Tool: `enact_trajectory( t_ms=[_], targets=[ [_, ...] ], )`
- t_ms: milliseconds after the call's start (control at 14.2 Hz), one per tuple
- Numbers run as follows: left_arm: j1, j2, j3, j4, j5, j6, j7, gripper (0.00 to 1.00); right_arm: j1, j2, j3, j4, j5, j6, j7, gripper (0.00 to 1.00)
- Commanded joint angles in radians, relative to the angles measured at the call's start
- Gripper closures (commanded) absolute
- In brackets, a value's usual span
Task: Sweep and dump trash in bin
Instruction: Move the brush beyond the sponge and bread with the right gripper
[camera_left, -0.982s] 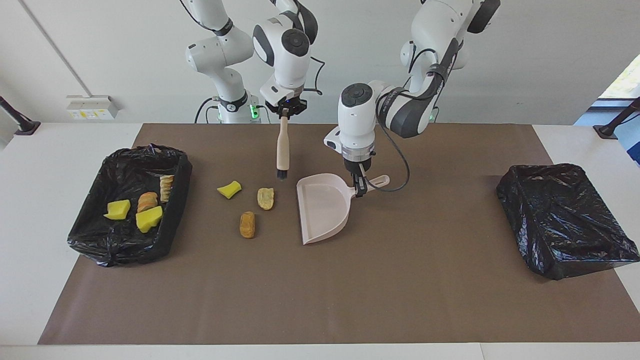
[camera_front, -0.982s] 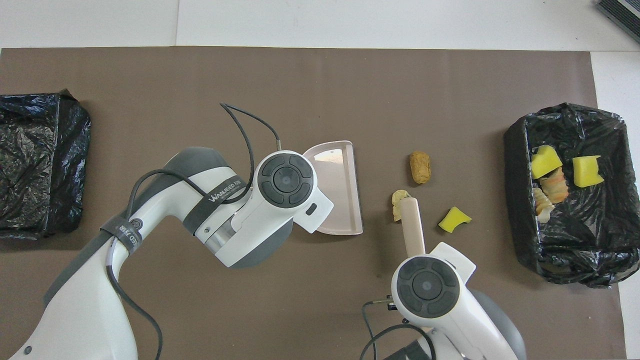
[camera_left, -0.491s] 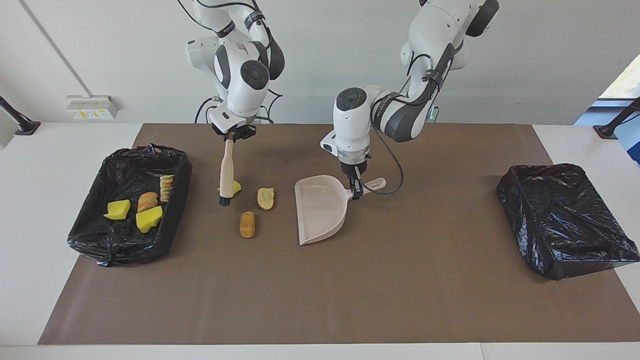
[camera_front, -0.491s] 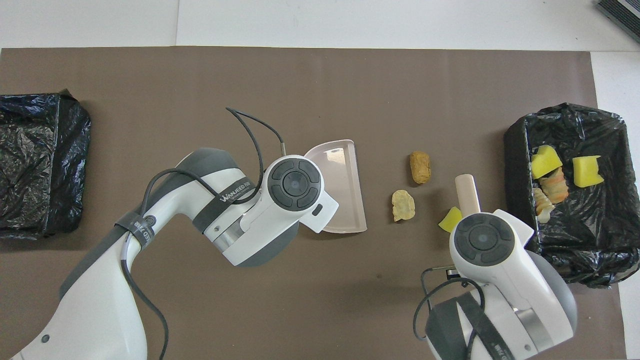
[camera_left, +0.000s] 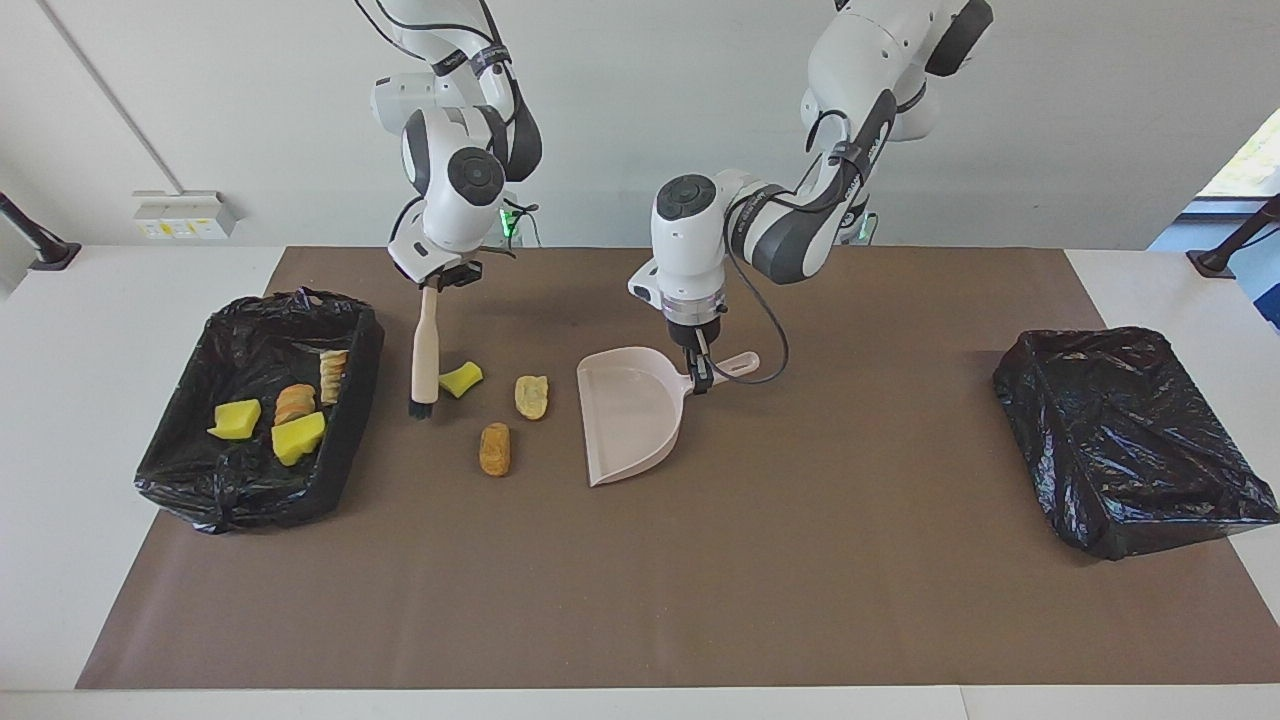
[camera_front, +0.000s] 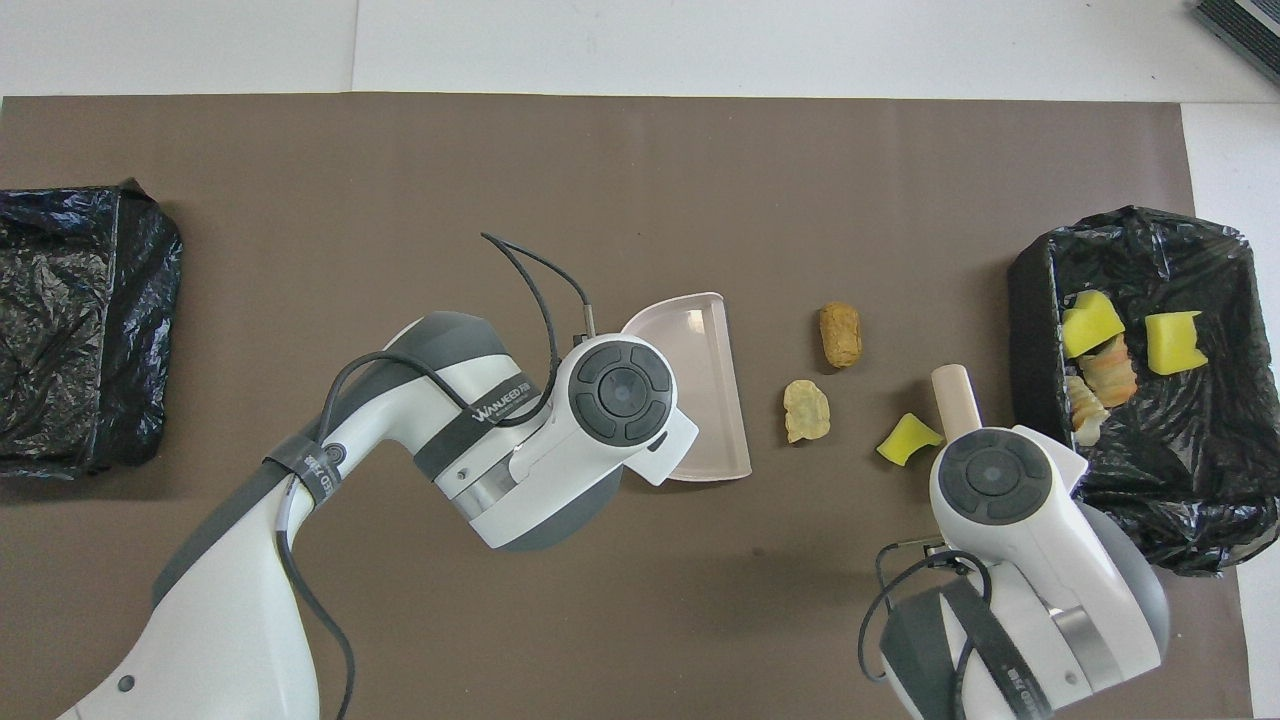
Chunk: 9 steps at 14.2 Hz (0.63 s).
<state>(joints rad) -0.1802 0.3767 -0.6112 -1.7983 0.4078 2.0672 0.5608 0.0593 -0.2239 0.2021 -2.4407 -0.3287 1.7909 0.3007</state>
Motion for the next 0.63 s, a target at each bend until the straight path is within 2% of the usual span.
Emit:
enact_trajectory(
  t_ms=[0,281,561],
  targets=[
    [-0.013,-0.033,0.007,-0.052,0.022,-0.002,-0.019,1.0,-0.064,-0.041,0.014,-0.061,-0.02,0.05,-0.058,1.0],
    [-0.013,-0.033,0.007,-0.052,0.022,-0.006,-0.019,1.0,-0.075,-0.023,0.013,-0.095,0.016,0.084,-0.074,1.0],
    [-0.016,-0.041,0.008,-0.052,0.026,-0.032,-0.021,1.0,-0.067,0.026,0.016,-0.086,0.241,0.14,-0.14,1.0]
  ],
)
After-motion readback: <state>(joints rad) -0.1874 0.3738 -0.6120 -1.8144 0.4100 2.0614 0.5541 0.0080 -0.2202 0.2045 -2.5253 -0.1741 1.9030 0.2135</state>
